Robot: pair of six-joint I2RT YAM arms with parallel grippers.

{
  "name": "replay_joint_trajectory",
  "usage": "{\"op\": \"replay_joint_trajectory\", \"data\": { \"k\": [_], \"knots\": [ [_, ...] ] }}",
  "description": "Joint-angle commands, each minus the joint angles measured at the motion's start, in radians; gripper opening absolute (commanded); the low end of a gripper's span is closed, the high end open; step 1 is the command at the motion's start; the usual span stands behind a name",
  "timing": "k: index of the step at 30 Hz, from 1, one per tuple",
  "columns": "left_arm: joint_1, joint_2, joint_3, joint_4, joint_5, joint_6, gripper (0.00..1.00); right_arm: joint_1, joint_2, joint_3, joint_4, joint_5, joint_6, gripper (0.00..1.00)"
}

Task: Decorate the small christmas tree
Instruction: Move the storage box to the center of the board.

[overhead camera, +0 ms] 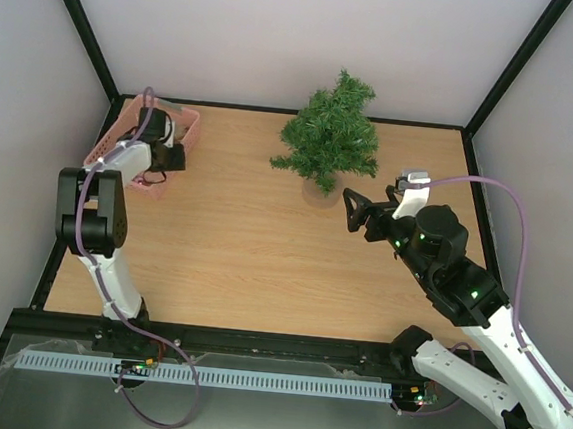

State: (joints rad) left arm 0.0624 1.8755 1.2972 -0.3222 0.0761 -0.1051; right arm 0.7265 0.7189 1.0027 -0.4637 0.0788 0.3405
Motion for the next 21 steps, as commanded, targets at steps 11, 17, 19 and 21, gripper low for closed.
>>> {"op": "replay_joint_trajectory", "data": {
  "k": [11, 17, 19, 21],
  "knots": [
    [-0.295, -0.144, -0.234, 0.086, 0.162, -0.258, 0.40, -0.003, -0.019, -0.006, -0.043, 0.028, 0.001, 0.98],
    [-0.411, -0.176, -0.260, 0.205, 0.239, -0.403, 0.46, -0.002, -0.009, 0.004, -0.064, 0.031, 0.005, 0.98],
    [-0.461, -0.182, -0.273, 0.267, 0.264, -0.454, 0.46, -0.003, -0.013, -0.005, -0.059, 0.034, 0.012, 0.98],
    [-0.514, -0.180, -0.284, 0.325, 0.277, -0.499, 0.46, -0.004, -0.015, -0.014, -0.054, 0.033, 0.017, 0.98]
  ]
}}
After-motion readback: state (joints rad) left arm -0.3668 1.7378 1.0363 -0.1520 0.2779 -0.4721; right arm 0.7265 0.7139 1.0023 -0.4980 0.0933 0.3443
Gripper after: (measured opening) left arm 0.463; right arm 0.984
